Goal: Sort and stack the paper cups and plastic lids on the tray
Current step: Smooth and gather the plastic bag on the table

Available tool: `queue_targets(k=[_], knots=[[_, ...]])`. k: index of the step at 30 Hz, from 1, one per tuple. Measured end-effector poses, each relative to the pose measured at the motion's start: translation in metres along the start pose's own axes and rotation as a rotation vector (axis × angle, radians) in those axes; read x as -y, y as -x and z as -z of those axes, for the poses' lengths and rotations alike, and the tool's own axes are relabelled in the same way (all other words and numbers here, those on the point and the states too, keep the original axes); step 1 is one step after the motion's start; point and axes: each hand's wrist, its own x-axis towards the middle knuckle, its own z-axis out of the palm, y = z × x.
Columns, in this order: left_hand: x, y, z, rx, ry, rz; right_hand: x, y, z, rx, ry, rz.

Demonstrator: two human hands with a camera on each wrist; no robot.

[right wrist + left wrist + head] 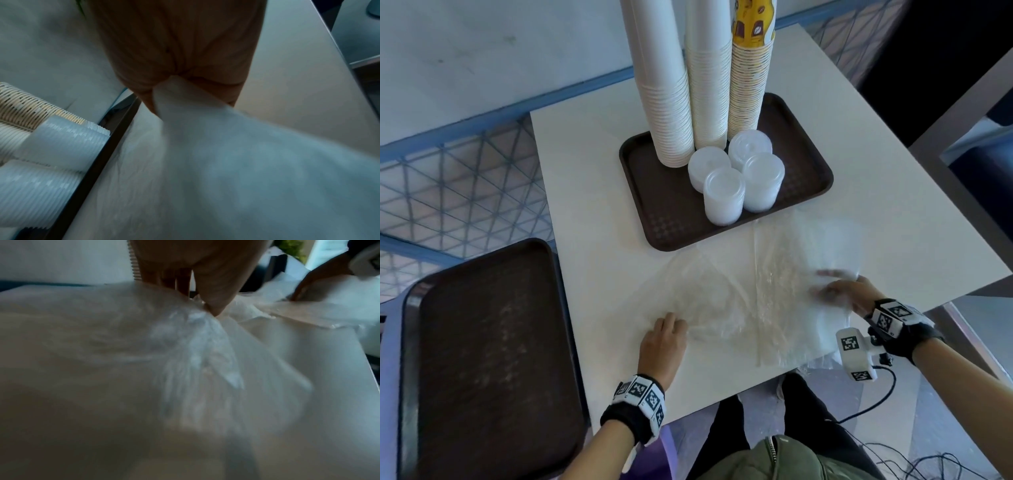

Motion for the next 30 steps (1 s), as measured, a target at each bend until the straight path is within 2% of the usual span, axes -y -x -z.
queue_targets(k=[5, 8, 10, 12, 14, 16, 20, 28, 30], knots=[[-0.01, -0.008, 0.01, 0.05, 0.356, 0.398, -0.01, -0.009, 0.006, 0.052, -0.148, -0.034], [-0.018, -0.02, 0.024, 0.042, 0.705, 0.57, -0.007, -0.009, 0.008, 0.1, -0.199, -0.043], [-0.029, -0.03, 0.037, -0.002, 0.928, 0.649, -0.003, -0.009, 0.01, 0.134, -0.201, -0.052], [-0.044, -0.038, 0.053, -0.104, 1.055, 0.687, -0.001, -0.01, 0.011, 0.175, -0.207, -0.062], [-0.064, -0.049, 0.067, -0.217, 1.08, 0.673, 0.003, -0.008, 0.015, 0.223, -0.189, -0.069], [-0.089, -0.059, 0.076, -0.315, 1.035, 0.596, 0.006, -0.007, 0.02, 0.261, -0.193, -0.072], [-0.142, -0.085, 0.074, -0.362, 0.811, 0.424, 0.01, -0.011, 0.027, 0.351, -0.201, -0.073], [-0.224, -0.127, 0.033, -0.139, 0.613, 0.462, 0.01, -0.016, 0.041, 0.412, -0.334, -0.123], [-0.235, -0.131, 0.021, -0.046, 0.6, 0.424, 0.008, -0.019, 0.045, 0.422, -0.323, -0.117]])
